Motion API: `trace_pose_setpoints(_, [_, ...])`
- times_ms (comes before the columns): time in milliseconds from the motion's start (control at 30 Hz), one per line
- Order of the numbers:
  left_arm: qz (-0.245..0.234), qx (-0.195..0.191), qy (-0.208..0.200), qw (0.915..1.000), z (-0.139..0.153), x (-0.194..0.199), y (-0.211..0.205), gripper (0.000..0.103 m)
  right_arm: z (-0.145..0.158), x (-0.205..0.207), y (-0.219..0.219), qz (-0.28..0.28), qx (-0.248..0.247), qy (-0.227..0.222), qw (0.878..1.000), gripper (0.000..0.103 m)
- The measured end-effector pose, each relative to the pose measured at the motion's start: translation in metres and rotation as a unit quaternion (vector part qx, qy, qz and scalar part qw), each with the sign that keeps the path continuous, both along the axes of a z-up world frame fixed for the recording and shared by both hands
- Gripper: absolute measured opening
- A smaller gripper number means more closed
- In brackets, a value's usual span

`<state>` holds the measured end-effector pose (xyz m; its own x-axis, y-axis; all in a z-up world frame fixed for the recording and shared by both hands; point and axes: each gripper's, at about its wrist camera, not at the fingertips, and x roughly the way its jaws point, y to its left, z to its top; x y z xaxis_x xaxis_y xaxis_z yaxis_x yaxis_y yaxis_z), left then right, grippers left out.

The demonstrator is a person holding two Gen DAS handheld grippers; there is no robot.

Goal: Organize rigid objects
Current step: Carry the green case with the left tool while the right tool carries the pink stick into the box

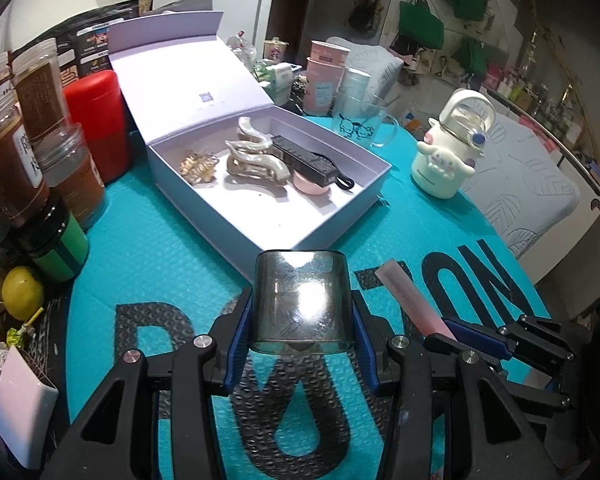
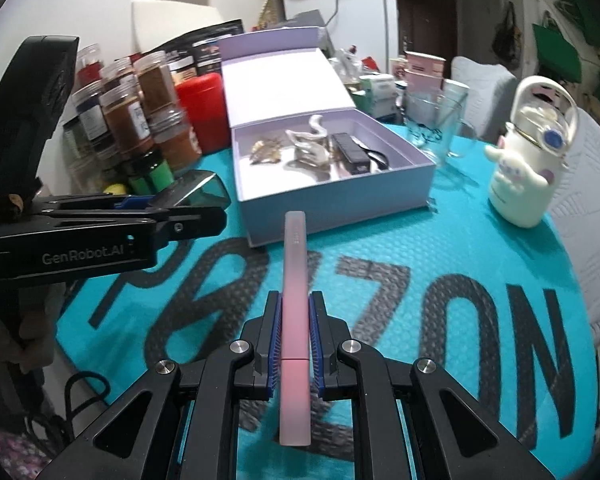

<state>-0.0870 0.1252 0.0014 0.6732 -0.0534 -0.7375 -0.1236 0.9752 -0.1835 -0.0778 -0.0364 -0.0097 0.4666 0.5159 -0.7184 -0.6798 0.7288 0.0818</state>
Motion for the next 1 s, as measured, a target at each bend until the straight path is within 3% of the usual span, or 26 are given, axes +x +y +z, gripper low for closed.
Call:
trace_pose_setpoints(467, [0.010, 0.007, -0.014, 0.9998, 0.012, 0.019, 0.029, 0.045, 0.022, 0.017, 0.028, 0.023, 0.006, -0.023, 0.999, 0.013])
trace_pose_setpoints(667, [0.001, 0.006, -0.021, 0.9998, 0.022, 0.034, 0.036, 0.045, 0.032, 0.035, 0.035, 0.026, 0.031, -0.012, 0.999, 0.013])
trace_pose_setpoints(1000, [0.007, 0.006, -0.040, 0.9992, 0.038, 0.063, 0.048, 0.045, 0.051, 0.063, 0.038, 0.019, 0.045, -0.035, 0.998, 0.013])
